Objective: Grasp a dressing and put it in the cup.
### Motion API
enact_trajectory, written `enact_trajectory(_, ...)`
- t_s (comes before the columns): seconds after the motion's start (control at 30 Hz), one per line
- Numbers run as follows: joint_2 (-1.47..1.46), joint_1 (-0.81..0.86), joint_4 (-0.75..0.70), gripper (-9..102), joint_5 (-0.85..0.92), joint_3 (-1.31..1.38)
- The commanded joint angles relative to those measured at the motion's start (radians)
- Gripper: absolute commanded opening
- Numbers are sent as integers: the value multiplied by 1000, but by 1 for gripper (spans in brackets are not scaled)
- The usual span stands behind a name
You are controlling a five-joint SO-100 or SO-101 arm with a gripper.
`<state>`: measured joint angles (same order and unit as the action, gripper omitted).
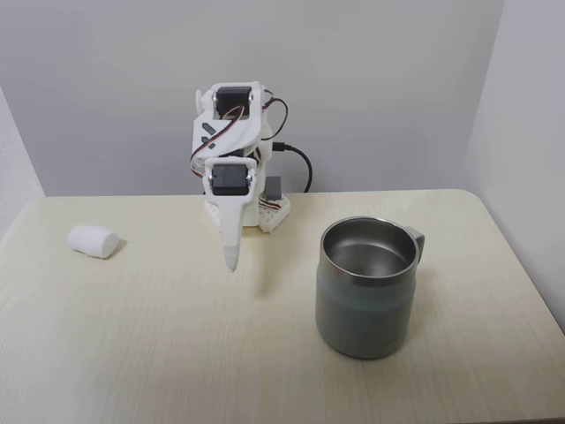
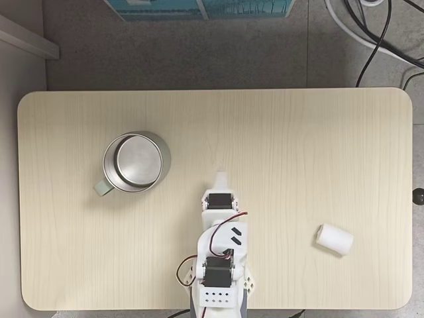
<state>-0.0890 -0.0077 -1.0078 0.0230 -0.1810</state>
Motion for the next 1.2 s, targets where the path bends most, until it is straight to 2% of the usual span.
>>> enact_trajectory(0.0, 2, 3, 12, 0, 5, -6)
enact_trajectory(0.37, 29, 67, -34, 0, 15, -233)
enact_trajectory(0.53, 244, 146, -101, 0, 9, -494)
enact_trajectory(0.67, 407, 216, -227, 0, 20, -755)
enact_trajectory(0.9, 696, 449, -414, 0, 84, -1143)
enact_trajectory(1.17, 1077, 807, -491, 0, 176, -1443)
